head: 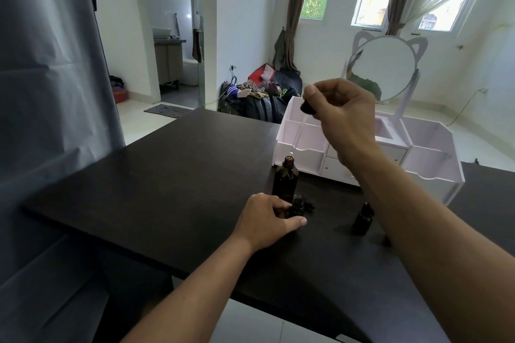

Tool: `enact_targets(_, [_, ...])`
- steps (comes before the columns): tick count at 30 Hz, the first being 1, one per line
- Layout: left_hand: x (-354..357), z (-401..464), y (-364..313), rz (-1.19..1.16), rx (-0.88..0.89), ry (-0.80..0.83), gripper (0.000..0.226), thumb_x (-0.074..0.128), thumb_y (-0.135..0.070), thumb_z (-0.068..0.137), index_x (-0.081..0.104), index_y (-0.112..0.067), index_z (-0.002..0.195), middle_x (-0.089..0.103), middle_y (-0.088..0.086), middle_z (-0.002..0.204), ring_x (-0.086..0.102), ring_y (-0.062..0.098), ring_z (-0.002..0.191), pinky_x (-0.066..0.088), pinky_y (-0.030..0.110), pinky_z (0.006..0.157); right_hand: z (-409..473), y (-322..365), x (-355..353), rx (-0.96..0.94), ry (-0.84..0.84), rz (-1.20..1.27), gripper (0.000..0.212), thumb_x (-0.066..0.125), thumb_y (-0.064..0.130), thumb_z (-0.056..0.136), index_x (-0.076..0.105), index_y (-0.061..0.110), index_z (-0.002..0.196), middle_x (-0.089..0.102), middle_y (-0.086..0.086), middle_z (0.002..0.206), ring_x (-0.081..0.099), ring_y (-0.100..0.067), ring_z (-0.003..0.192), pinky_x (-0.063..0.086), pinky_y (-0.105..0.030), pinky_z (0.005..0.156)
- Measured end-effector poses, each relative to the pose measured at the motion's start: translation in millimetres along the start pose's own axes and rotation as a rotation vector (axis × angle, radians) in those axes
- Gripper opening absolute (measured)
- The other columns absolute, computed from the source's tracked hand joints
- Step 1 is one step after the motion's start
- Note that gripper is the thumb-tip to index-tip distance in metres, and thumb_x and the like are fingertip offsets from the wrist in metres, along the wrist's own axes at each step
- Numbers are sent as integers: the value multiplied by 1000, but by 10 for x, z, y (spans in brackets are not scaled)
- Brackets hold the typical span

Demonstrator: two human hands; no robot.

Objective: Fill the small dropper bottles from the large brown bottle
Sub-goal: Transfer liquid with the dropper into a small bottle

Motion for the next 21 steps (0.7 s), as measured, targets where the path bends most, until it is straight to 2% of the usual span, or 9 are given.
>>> enact_targets(5, [-11, -6, -15, -8, -50, 3, 47, 79, -46, 73, 73, -16, 109, 71, -5, 93, 64, 3, 82, 53, 20, 79, -38, -162, 73, 54, 32, -7, 7, 71, 22, 89, 69, 23, 82, 74, -4, 81, 73, -21, 78, 60, -33, 75])
enact_targets(9, [-23, -7, -32, 12, -79, -4, 47, 79, -45, 74, 72, -18, 112, 68, -6, 94, 62, 3, 84, 47, 17, 74, -144, -314, 138, 112, 110, -28, 6, 67, 18, 92, 72, 15, 90, 74, -4, 81, 72, -15, 75, 59, -28, 75])
enact_targets(11, [-25, -9, -32, 10, -102, -15, 49, 80, -47, 72, 72, -20, 111, 69, -6, 93, 63, 4, 84, 48, 18, 75, -190, -405, 181, 153, 133, -43, 10, 65, 18, 93, 73, 13, 93, 74, -4, 84, 71, -16, 79, 58, -29, 78])
enact_targets(14, [-28, -18, -35, 2, -115, -8, 49, 80, -49, 71, 73, -21, 111, 69, -9, 93, 62, 1, 83, 49, 17, 75, -253, -508, 241, 210, 188, -40, 14, 60, 16, 96, 73, 13, 93, 74, -8, 91, 71, -19, 87, 58, -33, 85])
enact_targets(17, [-37, -26, -38, -12, -117, -8, 46, 80, -47, 72, 73, -22, 109, 69, -10, 93, 62, 0, 83, 48, 15, 72, -309, -569, 281, 238, 207, -4, 18, 56, 13, 98, 72, 15, 89, 74, -9, 92, 71, -21, 90, 58, -32, 85])
enact_targets(21, [-25, -33, -37, -21, -112, -6, 45, 80, -49, 71, 74, -22, 107, 70, -9, 90, 64, 1, 82, 54, 20, 75, -360, -629, 303, 257, 193, 20, 23, 56, 11, 98, 70, 21, 84, 74, -8, 92, 71, -23, 92, 58, -38, 89])
Point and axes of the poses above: each hand's wrist, its own z-axis towards the middle knuckle, its own x-axis out of the palm, y = z × x, the point moved 2 cm from there along z, towards the middle knuckle
